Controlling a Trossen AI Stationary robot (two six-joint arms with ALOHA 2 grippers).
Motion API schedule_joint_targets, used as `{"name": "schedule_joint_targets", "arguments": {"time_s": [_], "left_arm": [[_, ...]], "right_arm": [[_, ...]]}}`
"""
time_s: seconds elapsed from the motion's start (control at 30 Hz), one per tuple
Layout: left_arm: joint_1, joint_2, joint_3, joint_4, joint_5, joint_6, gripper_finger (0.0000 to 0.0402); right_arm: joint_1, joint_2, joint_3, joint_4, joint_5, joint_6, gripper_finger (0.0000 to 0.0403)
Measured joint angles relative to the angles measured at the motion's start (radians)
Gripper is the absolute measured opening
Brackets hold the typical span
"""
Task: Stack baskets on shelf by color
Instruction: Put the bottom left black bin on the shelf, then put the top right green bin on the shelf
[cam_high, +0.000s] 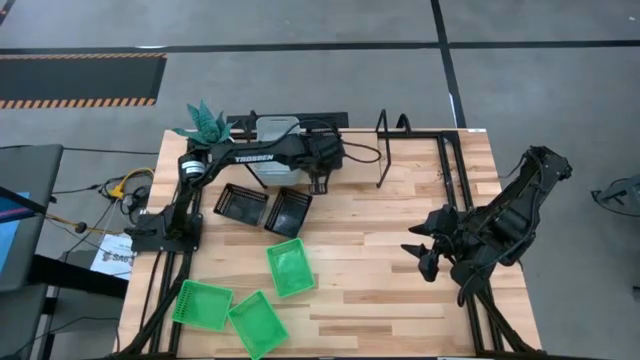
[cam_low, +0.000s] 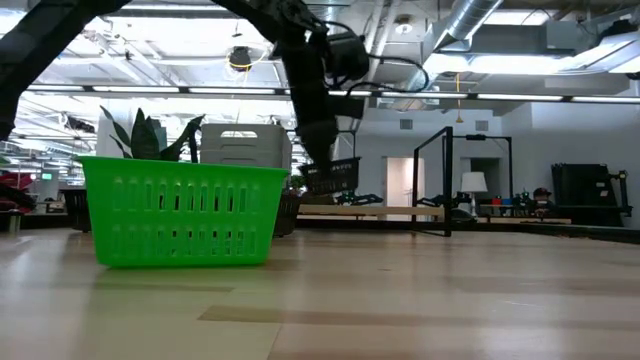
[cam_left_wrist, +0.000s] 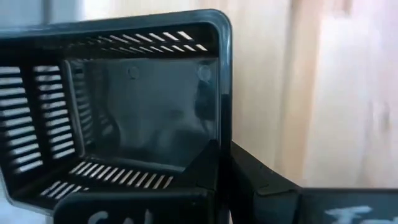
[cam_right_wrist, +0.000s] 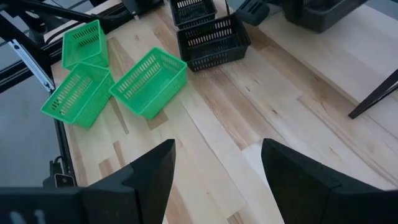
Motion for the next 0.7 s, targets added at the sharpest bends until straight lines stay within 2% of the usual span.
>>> {"name": "schedule_joint_targets", "arguments": {"time_s": [0.13,0.27,0.53,0.7], "left_arm": [[0.002,0.003,0.000,0.005,0.025,0.003,0.0002],[-0.002,0.004,0.000,-0.002,0.033,0.011,0.0022],[-0.022,0.009,0.001,-0.007,0.032,0.010,0.0110],[-0.051,0.009,0.094,-0.139,0.015,-0.076,0.0159]], "right_arm": [[0.000,0.000,0.000,-0.001,0.000,0.000,0.0264],[0.000,0.000,0.000,-0.001,0.000,0.000,0.0264],[0.000,0.000,0.000,-0.001,0.000,0.000,0.0264],[0.000,0.000,0.000,-0.001,0.000,0.000,0.0264]]}}
